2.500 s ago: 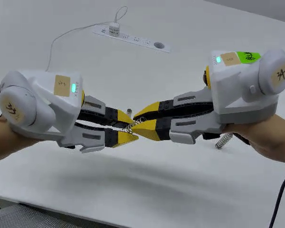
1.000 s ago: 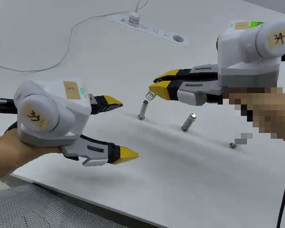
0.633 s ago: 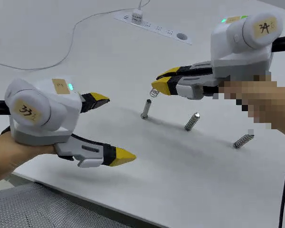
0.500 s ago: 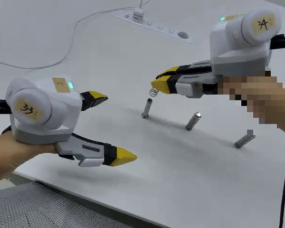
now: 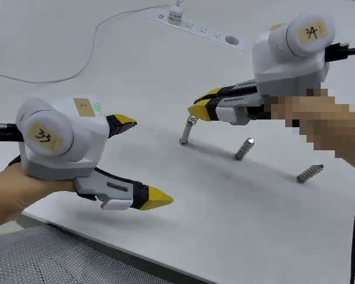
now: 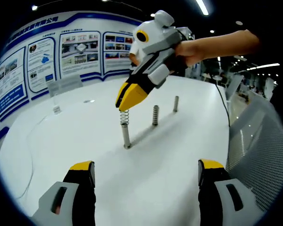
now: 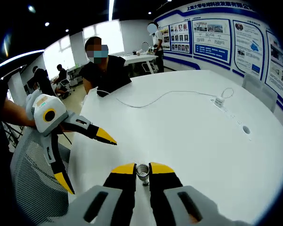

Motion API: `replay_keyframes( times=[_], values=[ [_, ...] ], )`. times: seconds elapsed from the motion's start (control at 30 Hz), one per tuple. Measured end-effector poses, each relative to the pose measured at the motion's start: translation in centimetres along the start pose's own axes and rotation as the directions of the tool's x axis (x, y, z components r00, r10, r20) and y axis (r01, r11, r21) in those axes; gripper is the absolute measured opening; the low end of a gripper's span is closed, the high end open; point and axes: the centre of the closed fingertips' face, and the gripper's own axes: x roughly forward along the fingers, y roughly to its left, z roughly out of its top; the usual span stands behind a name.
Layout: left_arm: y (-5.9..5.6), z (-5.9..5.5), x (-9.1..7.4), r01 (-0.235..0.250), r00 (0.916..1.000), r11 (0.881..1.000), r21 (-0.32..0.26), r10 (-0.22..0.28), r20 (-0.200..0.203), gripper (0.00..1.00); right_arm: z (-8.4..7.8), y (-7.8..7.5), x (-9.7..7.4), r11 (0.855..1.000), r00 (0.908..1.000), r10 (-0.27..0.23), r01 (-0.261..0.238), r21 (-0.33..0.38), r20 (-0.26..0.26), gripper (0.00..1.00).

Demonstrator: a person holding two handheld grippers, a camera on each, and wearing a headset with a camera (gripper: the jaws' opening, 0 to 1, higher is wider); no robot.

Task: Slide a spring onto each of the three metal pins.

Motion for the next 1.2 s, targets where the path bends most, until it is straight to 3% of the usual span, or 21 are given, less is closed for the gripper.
replay_keyframes(
  times=[0.33,0.6,0.77,0.93,1.2],
  values=[
    [0.8,0.8,-0.2,-0.023,0.9989,0.998,-0.058,0.025,0.039,0.91,-1.4,0.4,1.6,0.999,0.9975,-0.010,0.007,-0.048,-0.071,0.11],
    [0.9,0.3,-0.1,-0.024,0.9994,0.998,-0.063,0.026,0.021,0.91,-3.0,0.2,2.9,0.995,0.9906,-0.021,0.008,-0.098,-0.135,0.11],
    [1.2,0.5,-0.1,-0.034,0.9989,0.996,-0.084,0.037,0.031,0.91,-3.5,0.1,3.3,0.994,0.9886,-0.022,0.005,-0.111,-0.149,0.11],
    [1.2,0.0,-0.1,-0.035,0.9993,0.996,-0.077,0.036,0.014,0.90,-4.1,0.1,3.6,0.988,0.9849,-0.026,-0.001,-0.154,-0.171,0.12],
    [0.9,-0.2,0.1,-0.023,0.9997,0.997,-0.078,0.024,0.006,0.89,-4.1,-0.3,3.7,0.989,0.9857,-0.034,0.010,-0.146,-0.165,0.12]
  ],
)
